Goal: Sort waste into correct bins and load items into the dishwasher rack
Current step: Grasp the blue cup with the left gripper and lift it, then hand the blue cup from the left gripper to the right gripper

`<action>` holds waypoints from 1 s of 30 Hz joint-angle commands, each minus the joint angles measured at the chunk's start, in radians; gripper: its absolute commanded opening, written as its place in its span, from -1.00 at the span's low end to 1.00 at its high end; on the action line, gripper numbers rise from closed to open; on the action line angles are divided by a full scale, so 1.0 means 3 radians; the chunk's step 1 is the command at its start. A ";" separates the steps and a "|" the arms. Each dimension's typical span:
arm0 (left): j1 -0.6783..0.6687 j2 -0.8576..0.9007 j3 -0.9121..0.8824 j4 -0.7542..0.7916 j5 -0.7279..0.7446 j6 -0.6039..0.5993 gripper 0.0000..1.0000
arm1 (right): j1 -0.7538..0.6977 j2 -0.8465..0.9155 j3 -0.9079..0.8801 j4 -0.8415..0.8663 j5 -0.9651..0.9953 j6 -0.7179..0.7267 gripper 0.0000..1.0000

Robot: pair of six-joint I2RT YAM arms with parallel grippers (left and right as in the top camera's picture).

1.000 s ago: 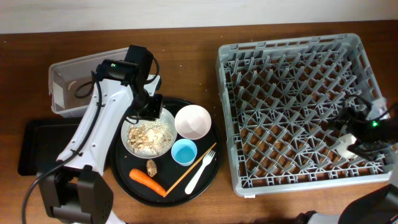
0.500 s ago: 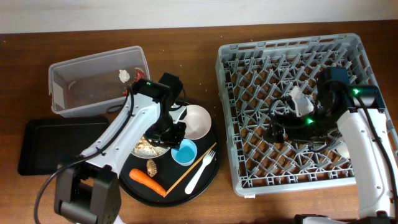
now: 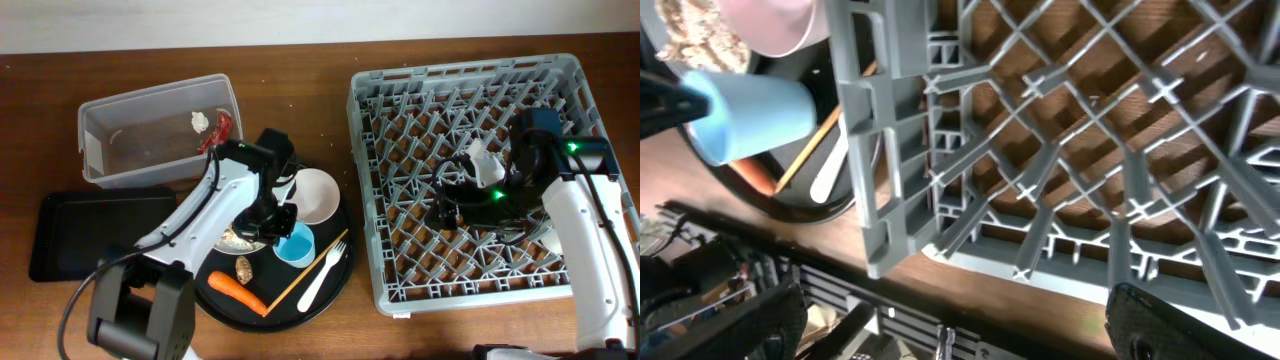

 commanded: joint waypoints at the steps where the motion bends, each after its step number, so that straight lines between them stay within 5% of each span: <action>1: 0.0018 -0.0155 0.0479 -0.0173 0.0181 0.0272 -0.99 | 0.0014 -0.0048 0.0047 -0.0008 0.0153 0.0013 0.97; 4: 0.0187 -0.0289 0.0816 -0.0233 0.0571 0.0379 -1.00 | 0.0014 -0.0048 0.0047 0.0000 0.0294 0.0014 0.97; 8: 0.0515 -0.0366 0.0868 -0.0245 0.2235 0.1136 -1.00 | 0.0014 -0.0048 0.0047 0.0019 0.0128 -0.0116 0.97; 11: 0.0557 -0.0365 0.0868 -0.0108 0.3307 0.1656 -1.00 | 0.0014 -0.0048 0.0047 0.0017 -0.1147 -0.1022 0.97; 15: 0.0544 -0.0365 0.0868 0.0300 0.3966 0.1724 -0.99 | 0.0018 -0.0048 0.0047 0.0018 -0.2370 -0.1935 0.97; 21: 0.0546 -0.0365 0.0868 0.0357 0.3985 0.1723 -0.99 | 0.0078 -0.0048 0.0047 0.0018 -0.3211 -0.2411 0.97; 30: 0.0544 -0.0365 0.0841 0.0251 0.3966 0.1722 -1.00 | 0.0411 -0.0048 0.0047 0.0507 -0.3620 -0.2440 0.99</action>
